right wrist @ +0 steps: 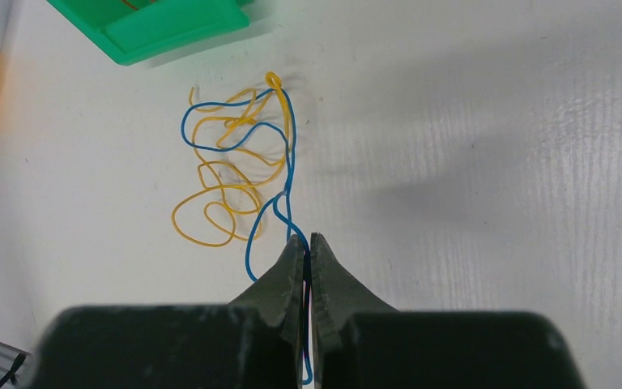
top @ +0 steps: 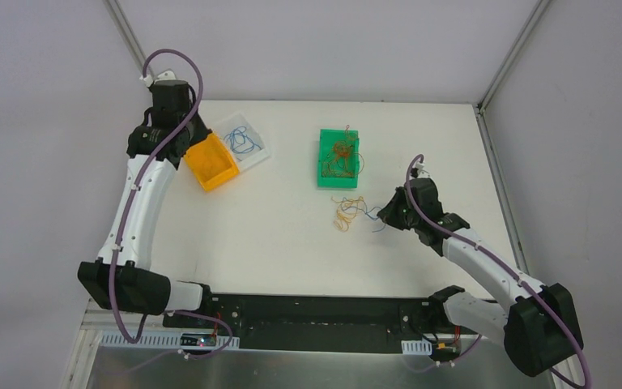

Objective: Untangle the cables

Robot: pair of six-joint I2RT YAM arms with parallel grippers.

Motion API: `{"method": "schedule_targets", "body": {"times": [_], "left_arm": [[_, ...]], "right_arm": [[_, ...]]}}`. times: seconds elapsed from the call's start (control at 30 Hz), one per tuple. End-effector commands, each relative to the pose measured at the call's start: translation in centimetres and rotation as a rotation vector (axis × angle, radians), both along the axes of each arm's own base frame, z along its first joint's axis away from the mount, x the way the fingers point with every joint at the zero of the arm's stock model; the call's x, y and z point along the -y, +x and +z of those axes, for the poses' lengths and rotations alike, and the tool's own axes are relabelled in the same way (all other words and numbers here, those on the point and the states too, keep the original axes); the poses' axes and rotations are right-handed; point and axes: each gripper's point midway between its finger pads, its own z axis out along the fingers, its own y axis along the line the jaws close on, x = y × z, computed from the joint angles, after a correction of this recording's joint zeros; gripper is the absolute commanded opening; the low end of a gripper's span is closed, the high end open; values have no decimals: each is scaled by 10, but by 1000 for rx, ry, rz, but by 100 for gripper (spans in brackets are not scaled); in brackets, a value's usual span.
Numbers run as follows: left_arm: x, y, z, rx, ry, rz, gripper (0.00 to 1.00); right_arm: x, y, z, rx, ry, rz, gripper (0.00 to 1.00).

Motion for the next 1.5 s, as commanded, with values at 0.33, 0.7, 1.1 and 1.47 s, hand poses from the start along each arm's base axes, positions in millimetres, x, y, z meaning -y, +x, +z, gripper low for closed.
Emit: {"method": "schedule_targets", "body": {"times": [0.33,0.7,1.1,1.47], "left_arm": [[-69,70,-89,-113,-258,156,0],[-71,71,-70,-55,-263,159,0],[-88,18,34,181,-159,249,0],[-53,60,25,134,-316,71,0]], "right_arm": [[-13,17,33,58,28,17,0],[-6,14,35,68,12,1,0],[-7,11,36,71,24,3,0],[-3,6,37,82,29,-7,0]]}}
